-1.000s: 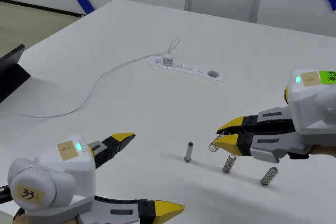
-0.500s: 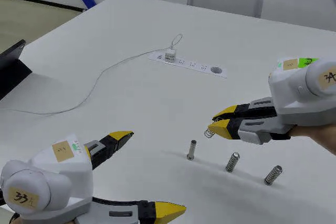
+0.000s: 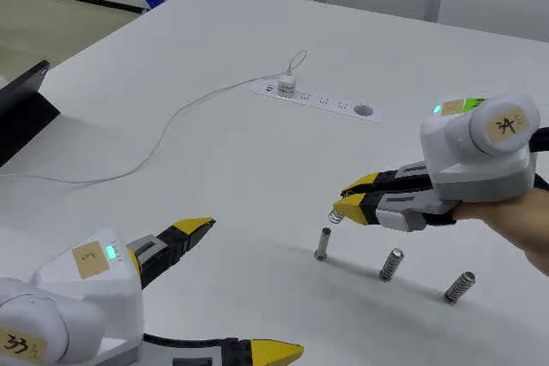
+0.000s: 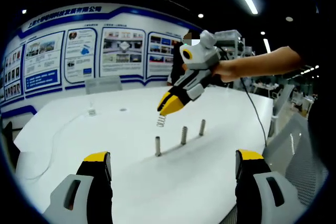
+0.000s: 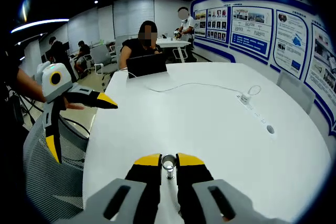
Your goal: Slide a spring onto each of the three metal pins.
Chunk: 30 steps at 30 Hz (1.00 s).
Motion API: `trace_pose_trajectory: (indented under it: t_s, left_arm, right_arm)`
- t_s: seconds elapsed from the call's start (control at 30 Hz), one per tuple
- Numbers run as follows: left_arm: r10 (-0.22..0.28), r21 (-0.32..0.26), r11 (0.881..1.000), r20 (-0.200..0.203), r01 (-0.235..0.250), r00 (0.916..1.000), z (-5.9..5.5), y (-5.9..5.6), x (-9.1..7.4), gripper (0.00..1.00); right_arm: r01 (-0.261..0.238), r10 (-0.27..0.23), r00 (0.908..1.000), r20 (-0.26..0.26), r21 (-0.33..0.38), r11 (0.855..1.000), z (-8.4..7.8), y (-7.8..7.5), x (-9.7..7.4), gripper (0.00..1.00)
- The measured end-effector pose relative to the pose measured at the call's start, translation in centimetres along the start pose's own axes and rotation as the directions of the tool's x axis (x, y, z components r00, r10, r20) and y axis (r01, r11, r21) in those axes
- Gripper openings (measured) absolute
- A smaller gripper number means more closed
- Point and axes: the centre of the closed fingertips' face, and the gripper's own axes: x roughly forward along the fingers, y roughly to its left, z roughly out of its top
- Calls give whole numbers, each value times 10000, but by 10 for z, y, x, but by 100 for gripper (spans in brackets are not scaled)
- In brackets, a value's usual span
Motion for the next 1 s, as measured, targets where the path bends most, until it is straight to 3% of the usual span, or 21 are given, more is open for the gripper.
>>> trace_pose_trajectory:
  t_s: [0.47, 1.0]
  left_arm:
    - [-287, -20, 9996, -357, 286, 9990, -8, -5, 2, 100]
    - [-276, -19, 9996, -611, 275, 9977, -14, -4, 3, 100]
  right_arm:
    - [-41, 64, 9991, -430, 531, 9986, -14, -5, 13, 11]
    - [-292, 249, 9894, -1430, -277, 9992, -28, 0, 30, 11]
